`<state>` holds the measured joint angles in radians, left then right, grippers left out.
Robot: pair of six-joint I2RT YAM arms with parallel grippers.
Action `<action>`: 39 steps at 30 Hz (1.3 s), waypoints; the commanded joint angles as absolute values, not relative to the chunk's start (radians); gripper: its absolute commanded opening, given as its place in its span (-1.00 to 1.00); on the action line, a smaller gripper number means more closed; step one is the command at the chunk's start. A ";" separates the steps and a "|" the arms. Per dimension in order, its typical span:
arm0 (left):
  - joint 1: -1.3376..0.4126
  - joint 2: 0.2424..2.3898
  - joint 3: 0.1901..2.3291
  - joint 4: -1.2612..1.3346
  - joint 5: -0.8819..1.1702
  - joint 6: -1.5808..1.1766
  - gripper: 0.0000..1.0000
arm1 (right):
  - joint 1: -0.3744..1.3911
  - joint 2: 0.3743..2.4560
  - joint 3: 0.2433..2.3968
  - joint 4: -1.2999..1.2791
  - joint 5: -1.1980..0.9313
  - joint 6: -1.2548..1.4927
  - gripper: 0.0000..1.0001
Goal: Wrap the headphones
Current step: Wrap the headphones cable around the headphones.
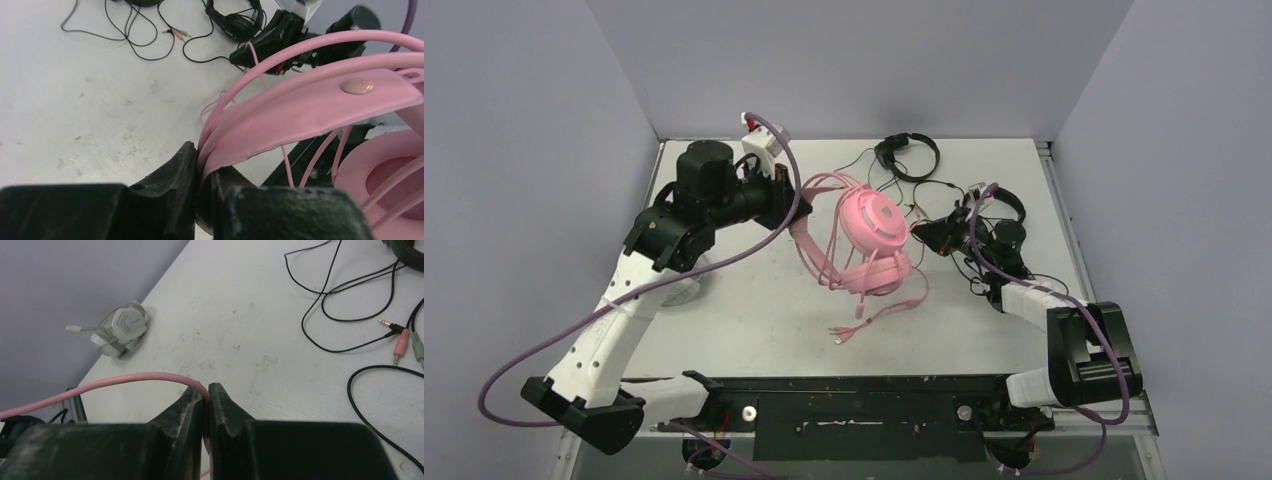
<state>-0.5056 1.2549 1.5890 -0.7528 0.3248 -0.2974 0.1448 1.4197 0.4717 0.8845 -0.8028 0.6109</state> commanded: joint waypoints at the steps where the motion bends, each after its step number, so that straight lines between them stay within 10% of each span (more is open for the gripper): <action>1: -0.508 1.070 1.504 -0.506 0.416 -0.039 -1.00 | 0.120 1.313 0.595 0.696 -0.880 0.616 -1.00; 18: -0.849 1.231 1.329 -0.698 -0.406 0.585 -1.00 | 0.281 1.291 1.096 -0.195 -0.999 0.367 -1.00; 39: -0.871 1.296 1.308 -0.375 -0.762 0.625 -1.00 | 0.307 1.305 1.077 -0.221 -1.171 0.559 -1.00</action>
